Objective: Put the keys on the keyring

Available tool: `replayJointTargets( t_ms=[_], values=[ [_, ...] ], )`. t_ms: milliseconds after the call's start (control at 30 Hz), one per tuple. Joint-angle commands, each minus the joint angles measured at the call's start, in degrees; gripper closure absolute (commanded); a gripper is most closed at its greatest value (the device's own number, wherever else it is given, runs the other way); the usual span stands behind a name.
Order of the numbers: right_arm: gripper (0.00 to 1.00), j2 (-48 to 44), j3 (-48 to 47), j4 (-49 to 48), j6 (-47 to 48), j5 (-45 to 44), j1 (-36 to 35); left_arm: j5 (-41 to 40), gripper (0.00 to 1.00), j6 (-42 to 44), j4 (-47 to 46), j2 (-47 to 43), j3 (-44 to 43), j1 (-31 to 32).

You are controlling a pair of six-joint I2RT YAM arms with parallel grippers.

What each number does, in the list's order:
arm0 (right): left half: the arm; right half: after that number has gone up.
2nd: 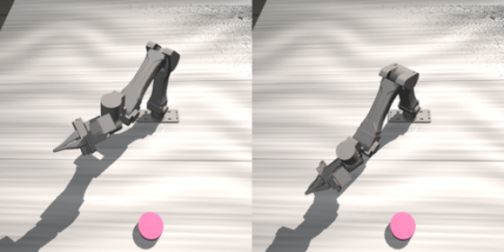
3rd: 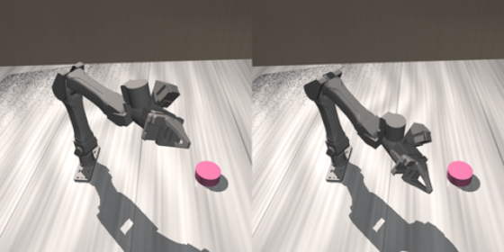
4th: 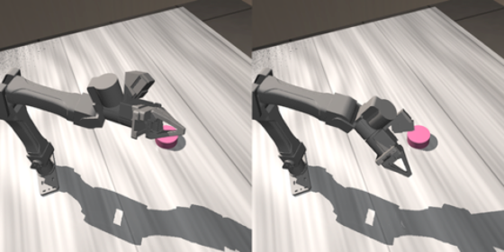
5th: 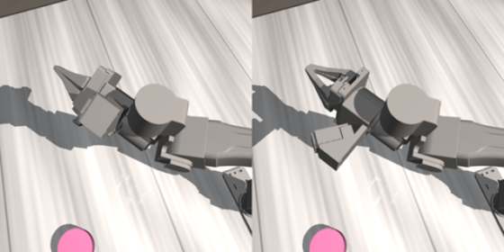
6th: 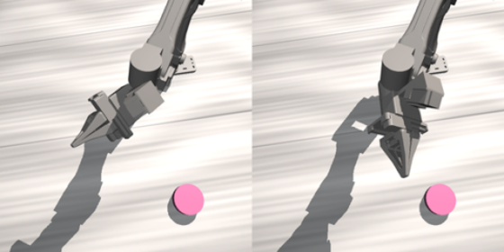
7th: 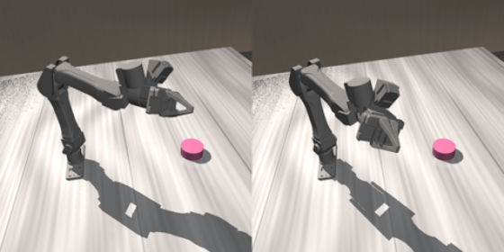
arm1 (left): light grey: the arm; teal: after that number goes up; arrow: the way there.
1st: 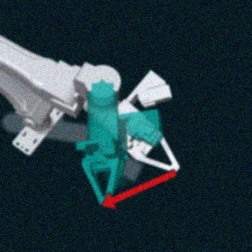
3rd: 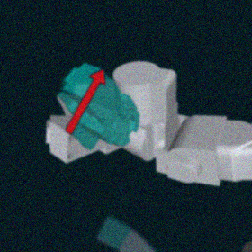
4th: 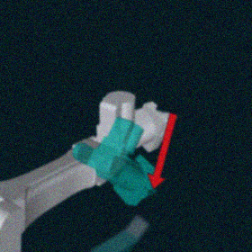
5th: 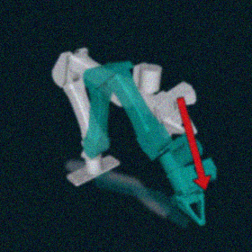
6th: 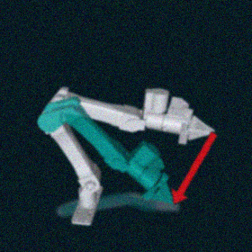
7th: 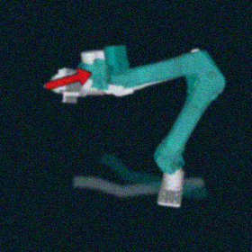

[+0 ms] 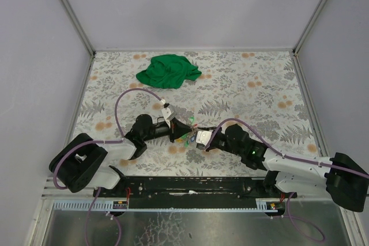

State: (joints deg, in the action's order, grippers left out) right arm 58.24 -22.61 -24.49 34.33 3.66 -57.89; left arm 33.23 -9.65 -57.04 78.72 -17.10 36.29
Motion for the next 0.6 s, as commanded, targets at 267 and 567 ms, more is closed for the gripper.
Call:
replayJointTargets(
  t_ms=[267, 567],
  values=[
    [0.59, 6.55, -1.56, -11.81, -0.68, 0.74, -0.47, -0.49, 1.00, 1.74, -0.72, -0.65, -1.00, 0.75],
    [0.62, 9.70, -2.18, -13.04, -0.87, -0.63, -0.49, -0.40, 1.00, 2.33, -0.25, -0.67, -1.18, 1.41]
  ],
)
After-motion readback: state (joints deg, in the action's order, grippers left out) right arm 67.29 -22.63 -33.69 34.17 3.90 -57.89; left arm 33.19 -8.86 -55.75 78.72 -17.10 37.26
